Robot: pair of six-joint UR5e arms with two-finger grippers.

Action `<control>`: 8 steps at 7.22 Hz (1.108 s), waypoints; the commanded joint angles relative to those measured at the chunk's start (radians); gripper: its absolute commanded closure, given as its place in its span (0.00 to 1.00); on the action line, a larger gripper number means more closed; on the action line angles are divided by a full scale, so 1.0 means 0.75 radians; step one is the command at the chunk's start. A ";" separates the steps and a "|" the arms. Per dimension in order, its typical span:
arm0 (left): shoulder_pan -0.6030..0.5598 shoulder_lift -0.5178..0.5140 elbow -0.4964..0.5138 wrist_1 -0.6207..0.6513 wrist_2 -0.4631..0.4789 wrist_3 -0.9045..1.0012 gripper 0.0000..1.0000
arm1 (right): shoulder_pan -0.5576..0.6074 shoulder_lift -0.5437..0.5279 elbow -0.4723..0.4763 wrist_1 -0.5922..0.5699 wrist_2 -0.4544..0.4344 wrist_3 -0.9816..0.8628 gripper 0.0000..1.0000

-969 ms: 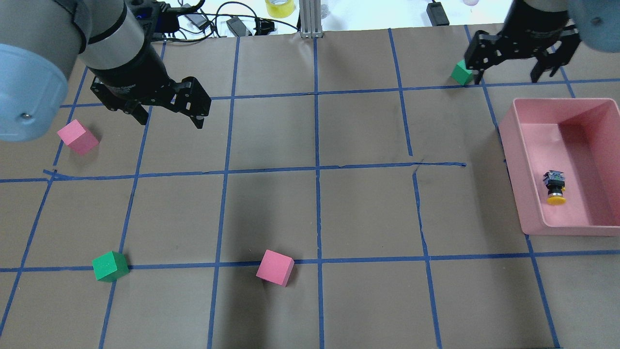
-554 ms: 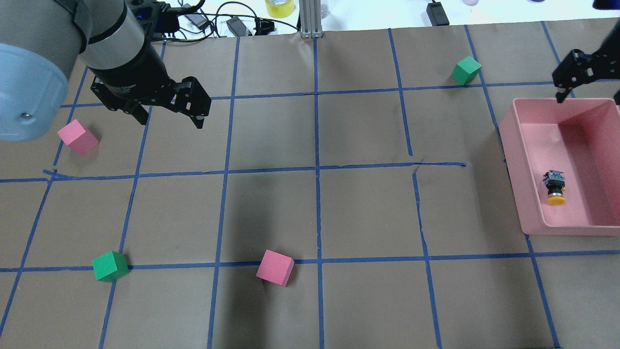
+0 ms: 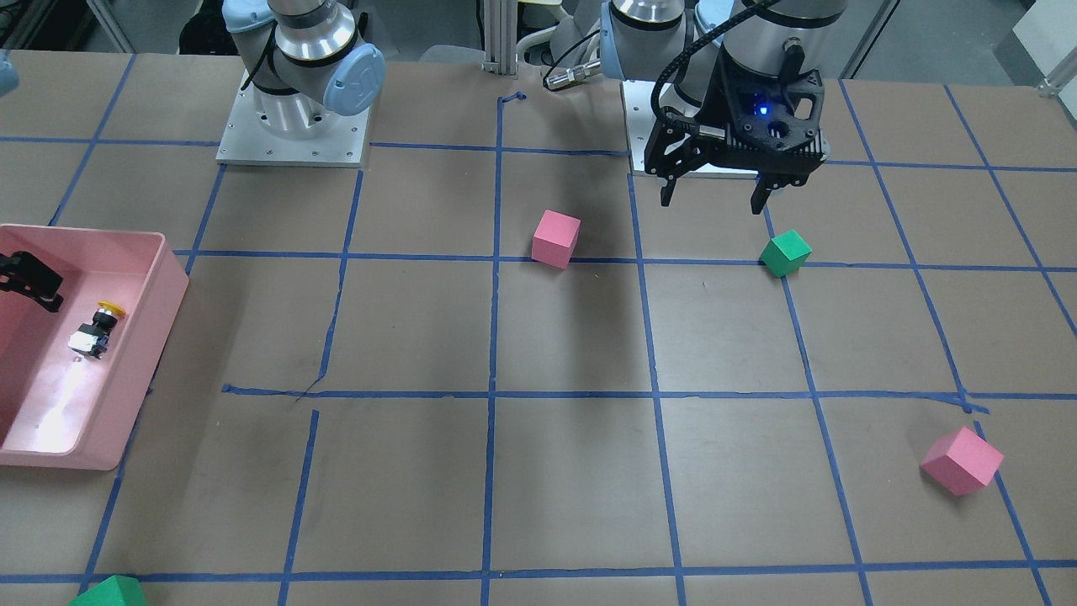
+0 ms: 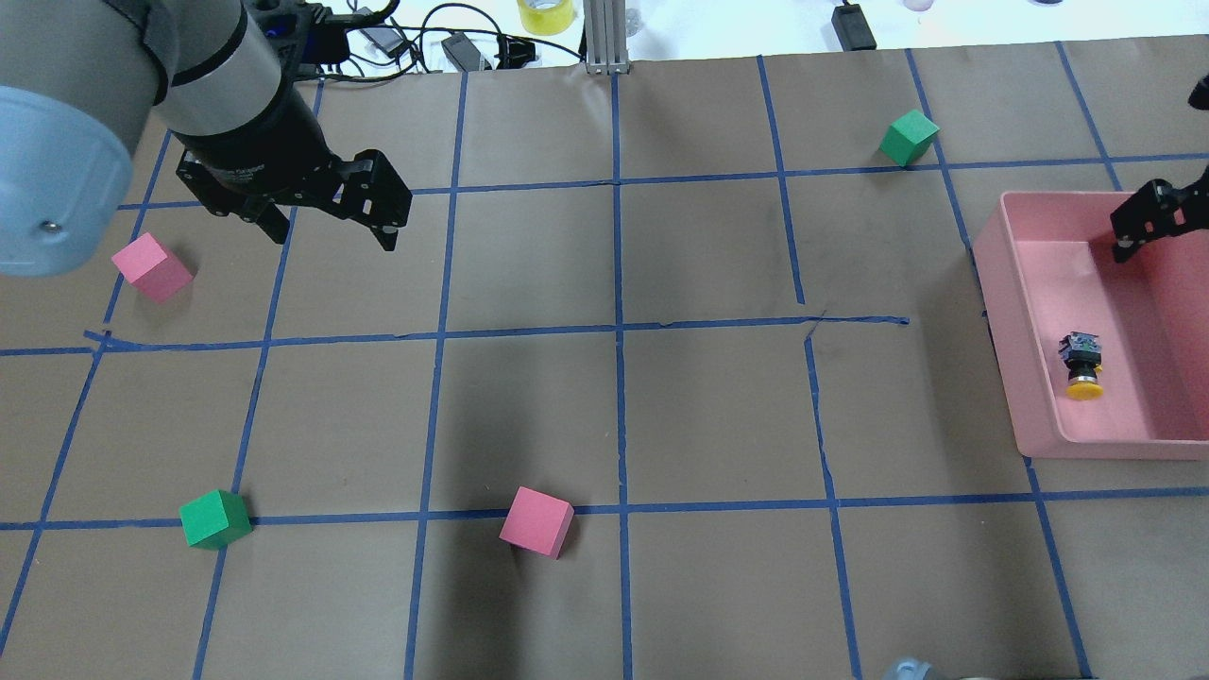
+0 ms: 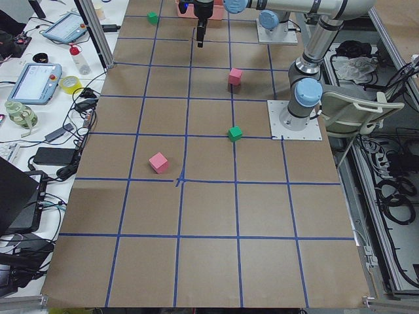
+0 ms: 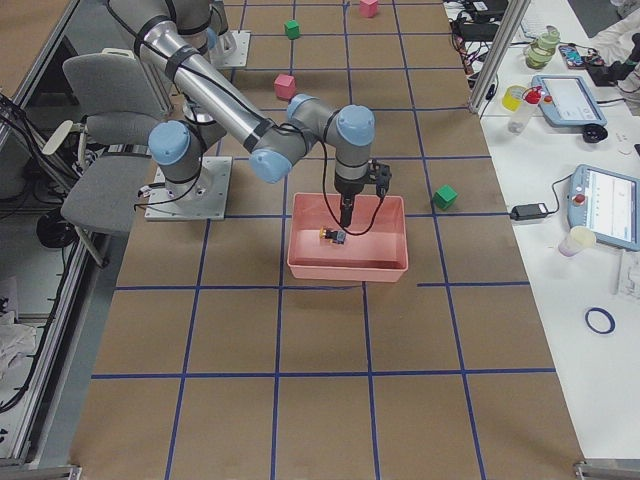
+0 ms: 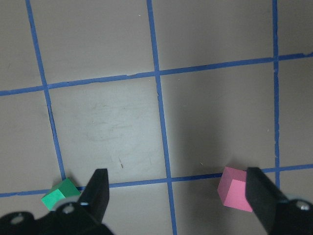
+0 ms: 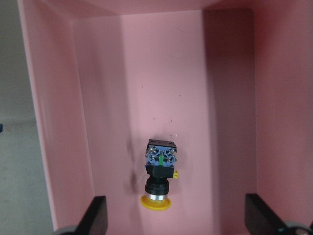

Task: Align button upright
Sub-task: 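Lower the right gripper into the bin around the black button body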

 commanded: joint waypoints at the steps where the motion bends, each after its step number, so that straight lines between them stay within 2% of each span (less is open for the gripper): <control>1: 0.000 0.000 0.000 0.000 0.000 0.000 0.00 | -0.011 0.035 0.036 -0.015 0.002 -0.006 0.00; 2: 0.000 0.000 -0.002 -0.002 0.000 0.000 0.00 | -0.011 0.039 0.056 -0.031 0.002 -0.010 0.00; 3: 0.000 0.000 -0.002 -0.002 0.000 0.000 0.00 | -0.011 0.039 0.077 -0.138 0.002 -0.002 0.00; 4: 0.000 0.000 -0.002 -0.002 0.000 0.000 0.00 | -0.011 0.041 0.109 -0.164 0.000 0.002 0.00; 8: 0.000 0.000 -0.002 0.000 -0.002 0.000 0.00 | -0.011 0.041 0.124 -0.164 -0.036 0.008 0.00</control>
